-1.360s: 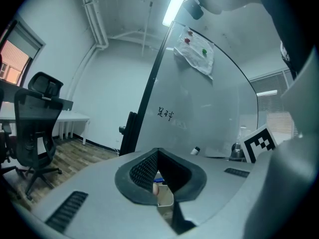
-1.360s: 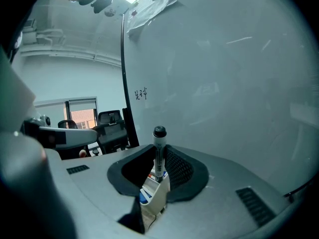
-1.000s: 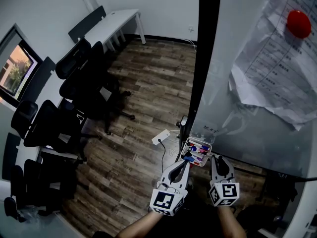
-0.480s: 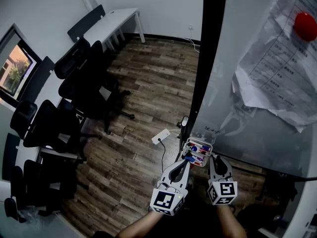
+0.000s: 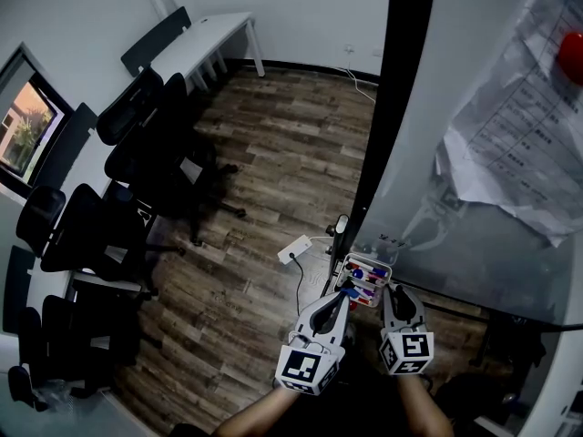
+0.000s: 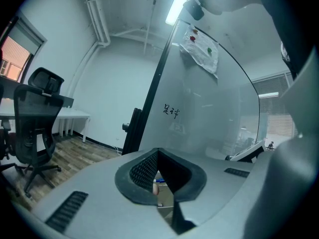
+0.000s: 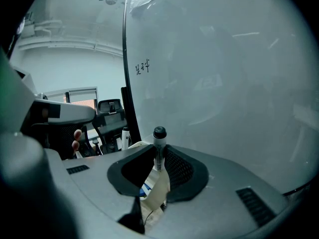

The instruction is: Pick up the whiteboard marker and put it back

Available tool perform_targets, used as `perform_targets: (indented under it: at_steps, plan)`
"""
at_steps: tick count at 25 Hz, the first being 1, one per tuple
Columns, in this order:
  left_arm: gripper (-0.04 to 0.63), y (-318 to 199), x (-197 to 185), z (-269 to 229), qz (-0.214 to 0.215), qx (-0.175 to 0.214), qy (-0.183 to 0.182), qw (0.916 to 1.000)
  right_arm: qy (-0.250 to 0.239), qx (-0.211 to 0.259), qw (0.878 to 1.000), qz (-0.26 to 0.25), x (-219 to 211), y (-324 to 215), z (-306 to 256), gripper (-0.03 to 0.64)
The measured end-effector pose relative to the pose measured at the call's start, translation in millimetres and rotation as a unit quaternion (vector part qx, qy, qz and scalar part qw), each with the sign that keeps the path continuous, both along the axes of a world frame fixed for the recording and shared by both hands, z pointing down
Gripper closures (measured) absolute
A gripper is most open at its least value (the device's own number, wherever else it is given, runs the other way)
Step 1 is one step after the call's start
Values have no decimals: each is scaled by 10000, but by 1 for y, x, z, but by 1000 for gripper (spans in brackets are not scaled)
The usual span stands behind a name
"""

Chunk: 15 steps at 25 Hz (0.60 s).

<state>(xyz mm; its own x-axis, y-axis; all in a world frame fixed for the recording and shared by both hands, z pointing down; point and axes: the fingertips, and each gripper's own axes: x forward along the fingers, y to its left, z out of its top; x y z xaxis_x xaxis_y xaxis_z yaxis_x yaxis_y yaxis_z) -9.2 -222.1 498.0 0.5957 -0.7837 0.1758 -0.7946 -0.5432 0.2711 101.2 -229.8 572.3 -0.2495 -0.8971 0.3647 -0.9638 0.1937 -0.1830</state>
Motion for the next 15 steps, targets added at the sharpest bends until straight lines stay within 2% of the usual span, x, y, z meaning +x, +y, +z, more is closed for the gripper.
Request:
perform_targets:
  at_steps: [15]
  plan:
    - [589,-4,-2,1,75,-3,36,10000,-35,-120,9999,89,1,5,12,538]
